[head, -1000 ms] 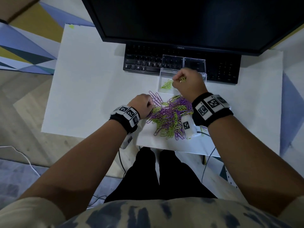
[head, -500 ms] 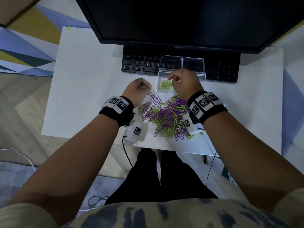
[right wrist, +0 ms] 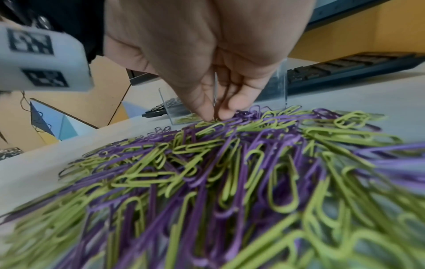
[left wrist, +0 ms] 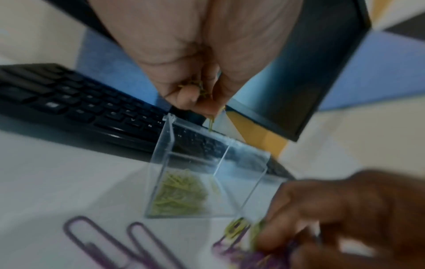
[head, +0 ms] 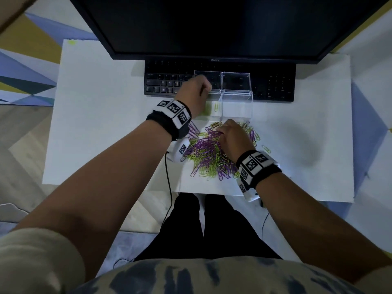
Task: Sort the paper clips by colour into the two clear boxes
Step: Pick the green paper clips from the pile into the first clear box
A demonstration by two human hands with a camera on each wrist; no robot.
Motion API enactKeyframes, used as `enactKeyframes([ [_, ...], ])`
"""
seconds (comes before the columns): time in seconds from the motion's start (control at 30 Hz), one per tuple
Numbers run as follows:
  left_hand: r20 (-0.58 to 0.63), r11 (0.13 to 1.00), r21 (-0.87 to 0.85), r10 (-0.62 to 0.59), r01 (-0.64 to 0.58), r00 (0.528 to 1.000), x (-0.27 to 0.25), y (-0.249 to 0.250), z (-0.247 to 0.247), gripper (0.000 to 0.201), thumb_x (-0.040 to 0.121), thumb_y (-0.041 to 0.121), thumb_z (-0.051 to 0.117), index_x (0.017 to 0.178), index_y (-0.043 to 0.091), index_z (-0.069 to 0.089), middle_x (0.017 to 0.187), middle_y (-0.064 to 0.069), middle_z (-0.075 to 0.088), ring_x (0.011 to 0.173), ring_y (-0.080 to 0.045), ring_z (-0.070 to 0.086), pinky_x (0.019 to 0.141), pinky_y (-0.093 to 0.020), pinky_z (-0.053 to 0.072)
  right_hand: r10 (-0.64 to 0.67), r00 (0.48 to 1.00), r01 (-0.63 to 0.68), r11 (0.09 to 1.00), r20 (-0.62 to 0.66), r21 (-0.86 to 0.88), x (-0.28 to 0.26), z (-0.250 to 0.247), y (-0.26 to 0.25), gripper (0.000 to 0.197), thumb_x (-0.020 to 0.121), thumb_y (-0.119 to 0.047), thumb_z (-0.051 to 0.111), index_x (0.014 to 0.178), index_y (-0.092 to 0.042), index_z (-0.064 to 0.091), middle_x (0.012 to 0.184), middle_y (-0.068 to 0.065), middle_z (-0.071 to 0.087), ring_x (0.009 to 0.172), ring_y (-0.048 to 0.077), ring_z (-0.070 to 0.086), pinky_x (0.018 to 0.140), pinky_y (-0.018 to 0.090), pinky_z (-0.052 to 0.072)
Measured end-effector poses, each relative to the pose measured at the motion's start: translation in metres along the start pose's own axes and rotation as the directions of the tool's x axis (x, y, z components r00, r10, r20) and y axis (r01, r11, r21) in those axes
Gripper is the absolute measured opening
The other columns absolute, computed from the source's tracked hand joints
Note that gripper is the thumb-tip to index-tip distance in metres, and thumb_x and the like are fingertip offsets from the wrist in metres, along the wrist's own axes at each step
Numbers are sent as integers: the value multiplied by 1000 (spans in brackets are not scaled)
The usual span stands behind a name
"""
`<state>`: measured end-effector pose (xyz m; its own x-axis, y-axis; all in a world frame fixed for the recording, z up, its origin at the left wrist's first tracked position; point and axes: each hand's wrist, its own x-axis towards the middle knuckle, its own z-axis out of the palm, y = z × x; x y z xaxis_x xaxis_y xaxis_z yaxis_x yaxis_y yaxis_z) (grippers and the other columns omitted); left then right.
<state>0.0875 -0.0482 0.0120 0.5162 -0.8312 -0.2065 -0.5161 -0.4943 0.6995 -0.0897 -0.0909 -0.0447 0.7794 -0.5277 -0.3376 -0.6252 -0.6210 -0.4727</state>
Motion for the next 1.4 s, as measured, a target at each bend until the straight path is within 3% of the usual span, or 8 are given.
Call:
enactKeyframes([
  [0.13,168,962,225,118,-154,979,-1,-4,10,26,94,5,42,112,12,59,114,-9,63,102,-24,60,90,-36,50,-17,997,24,996,-81,88,-4,-4,2,30,91,-5,47,116,-7,65,110,13,59,102,29,57,88,33,46],
  [0.27,28,917,320,241,-237,970,-17,-13,10,24,86,6,52,107,12,63,109,-6,65,106,-27,55,98,-39,42,-53,993,58,997,-105,47,2,-2,-3,41,89,2,51,127,-10,58,112,13,63,101,29,60,87,33,48],
  [0.4,-98,974,212,95,-73,991,-55,-26,20,4,87,14,54,88,15,58,89,0,56,88,-19,52,76,-30,48,-95,989,83,991,-113,-102,12,4,-8,38,87,5,54,122,-7,60,110,16,67,102,31,62,89,40,52],
  [0.6,71,950,312,1,-24,997,-72,-44,56,19,92,21,53,103,14,67,105,-5,61,105,-23,52,87,-38,49,-17,995,5,994,-102,-112,13,2,-9,12,90,-6,51,96,-10,62,89,9,67,85,28,62,72,33,49],
  [0.97,124,881,466,26,-81,992,-69,-49,58,31,97,23,41,119,3,51,120,-13,51,114,-29,46,94,-38,43,227,964,-124,847,-141,517,-21,-13,5,9,92,-12,54,98,-13,61,91,2,64,78,13,58,74,23,48],
  [1.07,24,949,315,9,-16,1000,-74,-51,51,22,95,20,46,106,2,53,105,-11,57,98,-24,52,81,-29,44,246,967,-159,793,-71,588,-20,-15,3,21,92,-8,43,101,-15,61,86,2,64,74,20,59,67,30,49],
  [1.2,-61,946,-212,-263,245,963,-79,-50,43,3,92,10,50,91,8,52,74,6,62,66,-11,62,57,-11,45,140,987,-104,927,-75,359,-7,-17,-7,19,92,-9,45,93,-7,63,91,4,64,75,16,56,63,23,46],
  [1.4,23,836,-445,-348,321,937,-72,-44,50,26,96,10,34,90,6,59,67,0,58,58,-19,52,62,-33,47,52,996,-35,975,-71,219,-7,-15,-4,15,83,-8,58,97,-5,65,87,-2,46,80,12,44,73,21,33],
])
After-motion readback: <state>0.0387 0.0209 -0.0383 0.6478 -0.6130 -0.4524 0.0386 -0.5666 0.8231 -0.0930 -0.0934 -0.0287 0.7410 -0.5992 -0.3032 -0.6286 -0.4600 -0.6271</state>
